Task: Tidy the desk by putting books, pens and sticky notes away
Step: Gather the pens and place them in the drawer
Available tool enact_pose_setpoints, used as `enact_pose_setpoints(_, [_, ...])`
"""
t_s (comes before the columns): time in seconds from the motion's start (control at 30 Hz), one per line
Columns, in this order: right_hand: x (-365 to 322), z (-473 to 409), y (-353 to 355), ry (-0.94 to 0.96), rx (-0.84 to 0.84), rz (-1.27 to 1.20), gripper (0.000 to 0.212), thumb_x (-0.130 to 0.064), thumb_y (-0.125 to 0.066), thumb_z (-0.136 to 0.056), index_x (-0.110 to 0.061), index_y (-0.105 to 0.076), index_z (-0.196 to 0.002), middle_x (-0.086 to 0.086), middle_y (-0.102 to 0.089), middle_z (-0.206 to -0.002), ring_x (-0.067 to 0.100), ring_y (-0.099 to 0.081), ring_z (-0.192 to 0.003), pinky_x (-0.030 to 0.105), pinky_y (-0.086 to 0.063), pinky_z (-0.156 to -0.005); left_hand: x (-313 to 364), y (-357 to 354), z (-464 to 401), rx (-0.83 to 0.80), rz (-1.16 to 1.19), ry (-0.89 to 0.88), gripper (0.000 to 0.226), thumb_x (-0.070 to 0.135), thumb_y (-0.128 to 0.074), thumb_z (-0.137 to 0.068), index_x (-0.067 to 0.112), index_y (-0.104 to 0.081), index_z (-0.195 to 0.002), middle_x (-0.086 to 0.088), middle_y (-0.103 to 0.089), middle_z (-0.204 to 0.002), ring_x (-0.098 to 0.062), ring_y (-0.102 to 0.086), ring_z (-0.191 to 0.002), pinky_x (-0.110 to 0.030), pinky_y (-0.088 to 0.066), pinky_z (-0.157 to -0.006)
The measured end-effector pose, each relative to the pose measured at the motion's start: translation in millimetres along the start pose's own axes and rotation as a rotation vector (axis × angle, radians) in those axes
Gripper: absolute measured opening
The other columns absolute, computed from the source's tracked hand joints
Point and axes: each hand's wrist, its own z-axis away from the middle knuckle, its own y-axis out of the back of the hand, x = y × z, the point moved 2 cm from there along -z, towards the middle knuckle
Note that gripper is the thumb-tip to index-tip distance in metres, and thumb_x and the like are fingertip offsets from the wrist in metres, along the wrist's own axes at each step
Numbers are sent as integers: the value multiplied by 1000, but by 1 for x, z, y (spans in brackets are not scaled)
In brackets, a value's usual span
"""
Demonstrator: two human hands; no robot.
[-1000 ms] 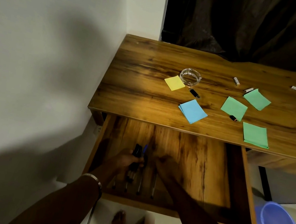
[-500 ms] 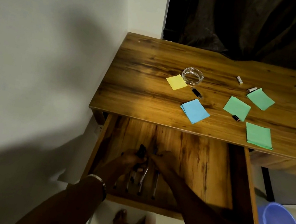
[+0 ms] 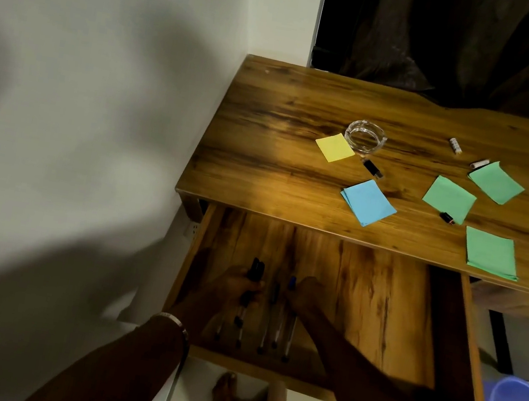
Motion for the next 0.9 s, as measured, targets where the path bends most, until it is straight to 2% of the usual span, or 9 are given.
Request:
enact_pose_setpoints(0.1, [2,-2,-3,-7,14,46,49,-17,-48,-98,5,-36,-140,24,-40,-145,33,-39,-135,33,-27,-111,2,2,1,18,0,-1,6,-1,-56,-92,3,-60,-89,-10,-58,-82,-20,-60,-72,-29,-58,-57])
enact_pose_setpoints(0.27, [1,-1,-6,19,24,55,51,-21,-55,-96,5,-40,-137,24,-43,-141,35,-42,-132,36,-30,-110,4,4,-1,64,-23,12,4,2,-58,-91,5,-60,-89,-11,-61,-83,-21,-63,-72,-30,-58,-58])
enact_pose_setpoints(0.33, [1,-1,-7,17,27,40,52,-25,-57,-95,5,-43,-135,24,-46,-139,35,-44,-130,37,-34,-109,4,5,-5,74,-29,28,3,4,-58,-92,3,-61,-90,-13,-62,-84,-23,-64,-73,-35,-58,-67])
enact_pose_setpoints(0.43, [-4,0,-3,94,74,-49,31,-22,-59,-94,3,-58,-112,23,-60,-111,33,-57,-109,33,-43,-88,4,6,-9,110,-34,70,12,9,-54,-95,3,-62,-89,-13,-63,-85,-25,-64,-75,-43,-56,-81])
enact_pose_setpoints(0.53, [-17,9,7,194,109,-228,15,-17,-63,-90,-4,-69,-86,14,-61,-82,27,-61,-82,27,-39,-68,6,4,-6,110,10,92,17,10,-50,-97,1,-61,-88,-14,-61,-85,-25,-62,-74,-40,-56,-76])
enact_pose_setpoints(0.67, [-41,28,7,239,-91,-301,23,-31,-64,-90,-10,-74,-90,7,-71,-86,22,-68,-81,34,-54,-71,8,1,-3,91,-20,15,13,4,-56,-93,-5,-63,-98,-15,-63,-88,-25,-62,-72,-36,-56,-70])
enact_pose_setpoints(0.77, [-48,34,4,222,-155,-345,22,-31,-67,-88,-10,-71,-91,1,-66,-78,15,-66,-73,25,-53,-61,6,4,-4,153,-56,-50,29,1,-55,-92,-16,-57,-115,-23,-60,-103,-32,-63,-80,-33,-53,-72])
enact_pose_setpoints(0.83, [-50,35,3,201,-155,-382,23,-30,-69,-87,-8,-71,-93,-3,-63,-73,8,-62,-66,20,-52,-56,4,8,-2,181,-62,-61,28,1,-57,-91,-16,-58,-114,-27,-60,-106,-33,-63,-82,-37,-52,-75])
enact_pose_setpoints(0.9, [-51,36,0,163,-169,-436,25,-30,-70,-86,-6,-70,-94,0,-64,-75,8,-62,-66,22,-54,-56,0,13,-2,170,-49,-41,20,4,-59,-91,-9,-63,-105,-24,-61,-98,-24,-63,-70,-35,-52,-67])
